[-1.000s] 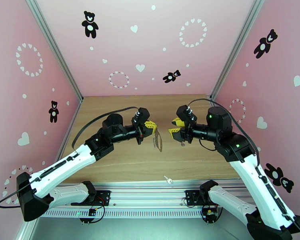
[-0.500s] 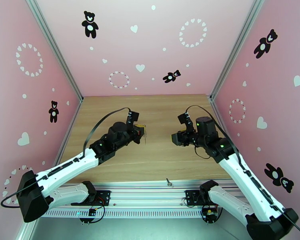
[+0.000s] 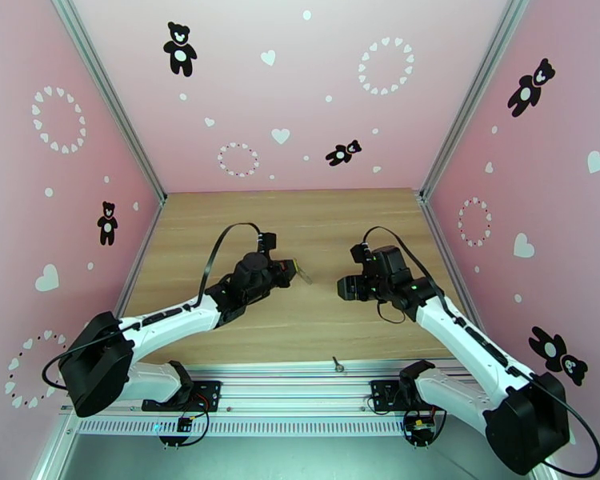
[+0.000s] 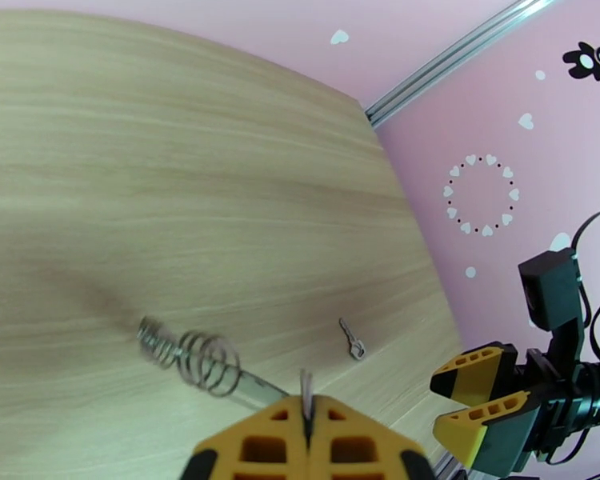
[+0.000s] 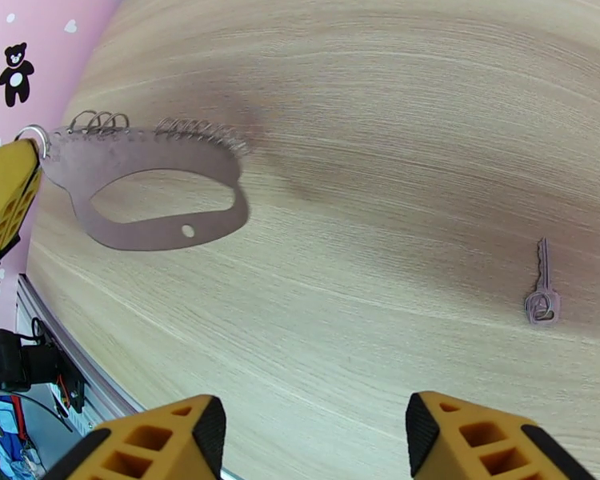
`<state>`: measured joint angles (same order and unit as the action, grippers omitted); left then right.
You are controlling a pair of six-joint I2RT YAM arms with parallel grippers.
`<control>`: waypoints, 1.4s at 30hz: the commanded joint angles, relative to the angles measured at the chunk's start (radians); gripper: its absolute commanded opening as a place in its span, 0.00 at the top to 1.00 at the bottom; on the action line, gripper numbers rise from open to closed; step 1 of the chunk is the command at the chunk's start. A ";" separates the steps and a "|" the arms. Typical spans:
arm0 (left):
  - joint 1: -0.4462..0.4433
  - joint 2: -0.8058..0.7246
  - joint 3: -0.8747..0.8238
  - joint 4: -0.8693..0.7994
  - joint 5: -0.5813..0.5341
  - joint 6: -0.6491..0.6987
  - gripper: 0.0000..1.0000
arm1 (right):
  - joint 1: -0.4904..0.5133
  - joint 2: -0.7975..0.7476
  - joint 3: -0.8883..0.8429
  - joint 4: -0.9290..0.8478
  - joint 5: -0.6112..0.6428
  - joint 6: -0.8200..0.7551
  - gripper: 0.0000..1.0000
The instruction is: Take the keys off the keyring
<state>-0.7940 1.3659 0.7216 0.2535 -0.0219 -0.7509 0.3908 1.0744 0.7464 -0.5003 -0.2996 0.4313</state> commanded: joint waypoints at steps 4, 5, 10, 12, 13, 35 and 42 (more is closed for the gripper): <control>0.003 -0.027 -0.095 -0.043 -0.009 -0.073 1.00 | -0.006 0.033 -0.016 0.022 0.016 -0.014 0.35; 0.003 -0.036 -0.105 -0.073 -0.012 -0.075 1.00 | -0.007 0.034 -0.016 0.020 0.020 -0.014 0.35; -0.002 -0.073 -0.136 -0.209 -0.044 -0.106 0.85 | -0.010 0.033 -0.031 0.036 0.025 -0.012 0.34; -0.004 -0.093 -0.143 -0.252 -0.066 -0.110 0.75 | -0.013 0.032 -0.033 0.040 0.040 -0.011 0.34; -0.005 -0.106 -0.143 -0.281 -0.086 -0.108 0.71 | -0.017 0.031 -0.032 0.043 0.047 -0.009 0.34; 0.608 -0.206 -0.304 0.102 -0.617 0.717 0.01 | -0.458 0.333 -0.176 0.806 0.371 -0.263 0.01; 0.714 -0.024 -0.407 0.554 -0.297 0.771 0.01 | -0.448 0.461 -0.181 1.041 0.055 -0.363 0.01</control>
<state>-0.0971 1.2915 0.3180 0.5228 -0.4854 -0.0517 -0.0715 1.5166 0.5686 0.3790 -0.0700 0.1513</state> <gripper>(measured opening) 0.985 0.990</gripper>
